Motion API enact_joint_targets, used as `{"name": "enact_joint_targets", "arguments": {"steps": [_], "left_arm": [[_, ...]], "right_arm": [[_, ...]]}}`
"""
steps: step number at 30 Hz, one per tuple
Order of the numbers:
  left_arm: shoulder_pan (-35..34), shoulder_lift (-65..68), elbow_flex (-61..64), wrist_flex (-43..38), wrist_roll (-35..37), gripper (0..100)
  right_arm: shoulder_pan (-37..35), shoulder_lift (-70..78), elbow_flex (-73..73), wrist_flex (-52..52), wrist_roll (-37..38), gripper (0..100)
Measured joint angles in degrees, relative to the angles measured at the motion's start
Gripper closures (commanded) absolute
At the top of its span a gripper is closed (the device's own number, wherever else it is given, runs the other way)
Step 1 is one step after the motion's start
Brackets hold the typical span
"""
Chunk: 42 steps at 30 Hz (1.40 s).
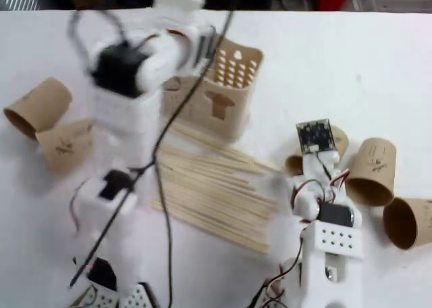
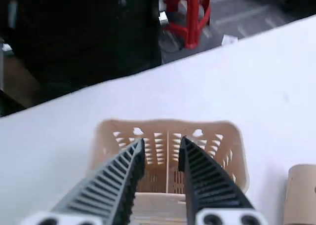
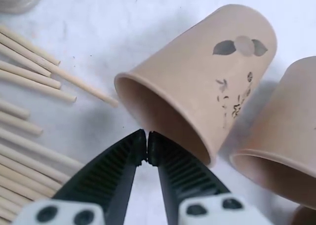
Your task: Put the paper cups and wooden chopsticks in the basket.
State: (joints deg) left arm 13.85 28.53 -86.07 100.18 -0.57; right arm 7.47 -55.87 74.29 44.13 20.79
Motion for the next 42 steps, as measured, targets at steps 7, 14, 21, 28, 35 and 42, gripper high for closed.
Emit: {"name": "enact_joint_targets", "arguments": {"steps": [7, 14, 21, 28, 35, 42], "left_arm": [[-8.97, -20.13, 0.09, 2.11, 0.00, 87], [-22.51, -33.85, 24.09, 2.29, 0.00, 87], [-25.49, -51.78, 68.66, 0.97, -5.01, 86], [-25.85, -72.97, 117.89, -19.60, -8.79, 86], [-29.45, -80.35, 141.80, -30.86, -12.75, 87], [-30.42, -80.79, 142.59, -33.23, -12.75, 87]], "right_arm": [[0.44, -5.63, -1.93, 4.13, 11.34, 98.1], [14.95, -22.68, -12.75, 21.19, 34.11, 87.6], [31.21, -38.42, -11.52, 21.54, 60.48, 78.3], [38.51, -46.68, 4.40, 12.48, 72.09, 78.7], [47.03, -46.59, 14.51, 4.31, 77.54, 78.9], [48.00, -46.59, 20.22, 4.48, 78.07, 79.0]]}}
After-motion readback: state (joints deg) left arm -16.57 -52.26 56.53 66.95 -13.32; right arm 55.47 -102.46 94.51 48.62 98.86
